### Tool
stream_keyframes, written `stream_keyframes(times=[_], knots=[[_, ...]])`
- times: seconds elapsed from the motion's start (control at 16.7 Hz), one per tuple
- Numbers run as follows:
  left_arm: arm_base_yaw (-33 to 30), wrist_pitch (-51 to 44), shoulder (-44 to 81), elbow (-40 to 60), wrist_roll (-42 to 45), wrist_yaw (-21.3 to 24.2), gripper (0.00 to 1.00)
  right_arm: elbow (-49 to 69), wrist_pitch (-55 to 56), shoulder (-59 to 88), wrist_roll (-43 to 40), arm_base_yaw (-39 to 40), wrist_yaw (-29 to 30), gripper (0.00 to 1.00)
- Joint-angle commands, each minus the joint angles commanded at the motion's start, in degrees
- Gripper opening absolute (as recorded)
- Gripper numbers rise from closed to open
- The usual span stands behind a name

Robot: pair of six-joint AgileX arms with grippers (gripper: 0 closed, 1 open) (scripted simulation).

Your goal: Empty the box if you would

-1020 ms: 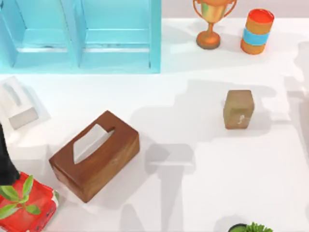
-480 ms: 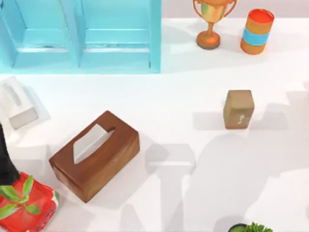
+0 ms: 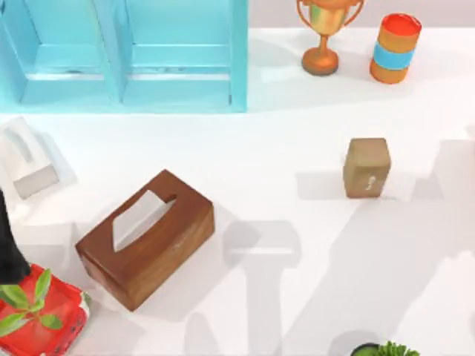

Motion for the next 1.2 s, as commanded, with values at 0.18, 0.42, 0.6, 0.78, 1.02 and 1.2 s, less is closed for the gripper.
stream_keyframes(times=[0.18, 0.42, 0.6, 0.78, 1.02, 1.2], knots=[[0.0, 0.0, 0.0, 0.0, 0.0, 0.0, 1.0, -6.02, 6.26, 0.06, -0.01, -0.03, 0.02, 1.0], [0.0, 0.0, 0.0, 0.0, 0.0, 0.0, 1.0, -13.73, 13.09, -0.37, 0.29, 0.38, -0.08, 1.0], [0.0, 0.0, 0.0, 0.0, 0.0, 0.0, 1.0, -15.35, 14.98, -0.39, 0.33, 0.44, -0.05, 1.0], [0.0, 0.0, 0.0, 0.0, 0.0, 0.0, 1.0, -15.36, 14.98, -0.39, 0.33, 0.44, -0.05, 1.0], [0.0, 0.0, 0.0, 0.0, 0.0, 0.0, 1.0, -15.36, 14.98, -0.39, 0.33, 0.44, -0.05, 0.77], [0.0, 0.0, 0.0, 0.0, 0.0, 0.0, 1.0, -15.36, 14.98, -0.39, 0.33, 0.44, -0.05, 0.55]])
